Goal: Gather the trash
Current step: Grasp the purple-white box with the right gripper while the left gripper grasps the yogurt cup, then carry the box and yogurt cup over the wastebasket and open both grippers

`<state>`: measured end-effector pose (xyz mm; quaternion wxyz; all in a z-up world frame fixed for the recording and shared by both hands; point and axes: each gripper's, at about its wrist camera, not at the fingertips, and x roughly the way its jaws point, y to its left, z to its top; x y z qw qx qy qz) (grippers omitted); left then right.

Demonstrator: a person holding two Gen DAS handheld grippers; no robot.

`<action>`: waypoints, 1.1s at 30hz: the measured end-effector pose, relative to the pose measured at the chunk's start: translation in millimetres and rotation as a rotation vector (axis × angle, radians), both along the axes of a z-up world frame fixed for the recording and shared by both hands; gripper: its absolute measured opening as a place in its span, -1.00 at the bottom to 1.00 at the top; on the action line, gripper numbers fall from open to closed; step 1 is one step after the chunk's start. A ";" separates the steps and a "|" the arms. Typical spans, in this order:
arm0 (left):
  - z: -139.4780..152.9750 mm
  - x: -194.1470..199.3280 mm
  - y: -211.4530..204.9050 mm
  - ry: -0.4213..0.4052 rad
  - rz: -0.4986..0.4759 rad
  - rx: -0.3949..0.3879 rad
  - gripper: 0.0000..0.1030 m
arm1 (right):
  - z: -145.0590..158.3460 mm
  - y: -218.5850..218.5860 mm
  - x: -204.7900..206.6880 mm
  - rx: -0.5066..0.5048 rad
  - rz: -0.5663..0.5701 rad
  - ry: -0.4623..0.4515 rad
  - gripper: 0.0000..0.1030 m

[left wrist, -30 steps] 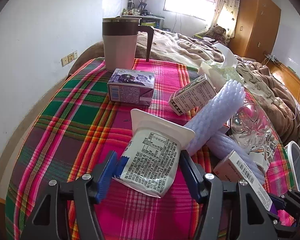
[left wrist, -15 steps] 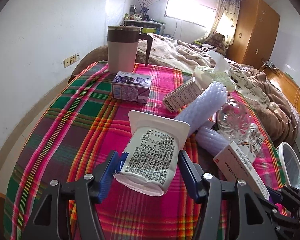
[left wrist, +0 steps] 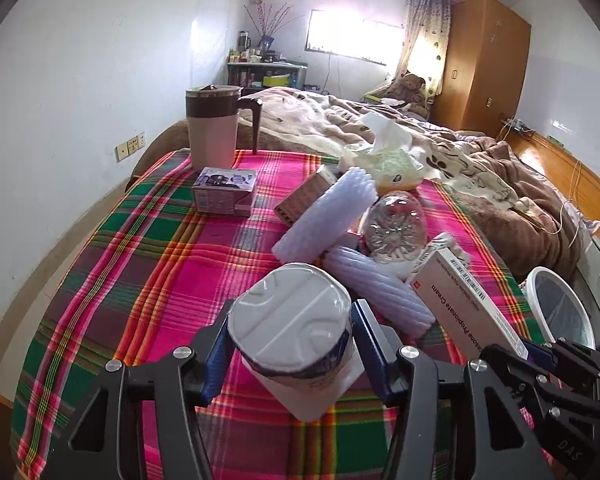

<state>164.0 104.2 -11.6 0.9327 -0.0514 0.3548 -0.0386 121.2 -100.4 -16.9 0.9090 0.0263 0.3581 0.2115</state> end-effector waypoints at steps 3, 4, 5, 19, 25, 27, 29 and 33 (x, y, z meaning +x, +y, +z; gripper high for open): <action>4.5 -6.7 -5.7 -0.014 -0.008 -0.005 0.09 | 4.6 -7.9 -5.8 0.007 -0.015 -0.014 -0.56; 7.3 -10.1 -9.2 -0.021 -0.017 -0.007 0.09 | 5.5 -10.2 -7.7 0.009 -0.017 -0.017 -0.56; 9.0 -12.5 -12.1 -0.025 -0.023 -0.007 0.09 | 6.7 -12.6 -9.5 0.010 -0.022 -0.022 -0.56; 30.5 -37.0 -73.0 -0.078 -0.151 -0.012 0.09 | 21.5 -63.6 -31.5 0.015 -0.129 -0.076 -0.56; 38.6 -43.7 -104.3 -0.097 -0.205 -0.013 0.09 | 24.7 -90.9 -38.4 0.013 -0.180 -0.092 -0.56; 41.1 -44.9 -114.5 -0.102 -0.223 -0.016 0.09 | 25.4 -99.1 -39.9 0.015 -0.196 -0.095 -0.56; 42.6 -45.3 -125.5 -0.104 -0.241 -0.013 0.09 | 26.3 -108.7 -41.4 0.016 -0.219 -0.098 -0.56; 46.3 -47.7 -152.4 -0.109 -0.283 -0.020 0.09 | 27.9 -127.3 -44.9 0.012 -0.261 -0.103 -0.56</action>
